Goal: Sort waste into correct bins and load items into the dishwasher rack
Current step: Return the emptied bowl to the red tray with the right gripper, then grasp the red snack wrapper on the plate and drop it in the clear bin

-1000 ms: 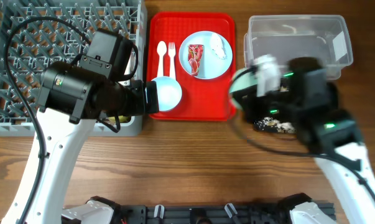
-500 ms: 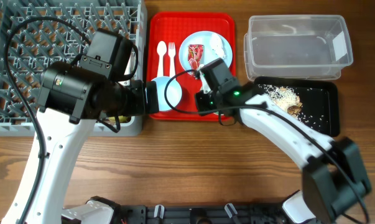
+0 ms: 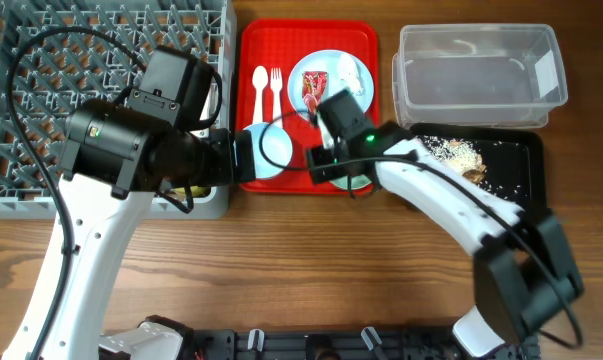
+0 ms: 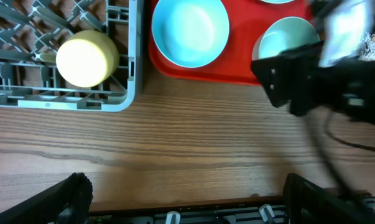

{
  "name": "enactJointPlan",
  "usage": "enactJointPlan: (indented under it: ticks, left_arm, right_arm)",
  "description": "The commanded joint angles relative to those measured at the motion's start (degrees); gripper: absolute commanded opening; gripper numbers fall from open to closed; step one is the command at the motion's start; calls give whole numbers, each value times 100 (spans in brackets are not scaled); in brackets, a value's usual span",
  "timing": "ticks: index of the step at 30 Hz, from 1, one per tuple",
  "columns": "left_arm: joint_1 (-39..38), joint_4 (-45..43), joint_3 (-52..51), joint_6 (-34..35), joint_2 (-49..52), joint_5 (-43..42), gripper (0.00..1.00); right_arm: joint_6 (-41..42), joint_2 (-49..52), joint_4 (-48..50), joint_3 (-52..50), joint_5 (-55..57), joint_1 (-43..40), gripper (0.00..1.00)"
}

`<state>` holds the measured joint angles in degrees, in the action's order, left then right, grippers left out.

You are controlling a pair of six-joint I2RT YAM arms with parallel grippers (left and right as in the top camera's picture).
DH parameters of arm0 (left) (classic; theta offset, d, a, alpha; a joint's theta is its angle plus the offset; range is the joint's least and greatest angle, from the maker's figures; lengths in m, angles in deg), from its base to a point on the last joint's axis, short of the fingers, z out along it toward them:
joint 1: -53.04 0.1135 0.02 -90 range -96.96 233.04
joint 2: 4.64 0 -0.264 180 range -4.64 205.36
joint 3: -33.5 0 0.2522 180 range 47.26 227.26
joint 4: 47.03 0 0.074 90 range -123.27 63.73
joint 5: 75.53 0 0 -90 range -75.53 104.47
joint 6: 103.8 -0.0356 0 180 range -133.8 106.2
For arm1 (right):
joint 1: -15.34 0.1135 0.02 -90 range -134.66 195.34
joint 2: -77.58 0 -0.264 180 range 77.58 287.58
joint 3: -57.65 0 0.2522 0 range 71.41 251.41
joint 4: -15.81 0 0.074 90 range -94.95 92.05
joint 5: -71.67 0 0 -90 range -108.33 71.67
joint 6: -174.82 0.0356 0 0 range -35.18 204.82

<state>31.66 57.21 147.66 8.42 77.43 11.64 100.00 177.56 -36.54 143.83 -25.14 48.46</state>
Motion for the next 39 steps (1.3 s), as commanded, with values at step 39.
enactJointPlan:
  ticks: [39]
  left_arm:
    - [-9, 2, -4, 76, -74, 55, 100]
  right_arm:
    - [55, 3324, 238, 3108, 129, -684, 51]
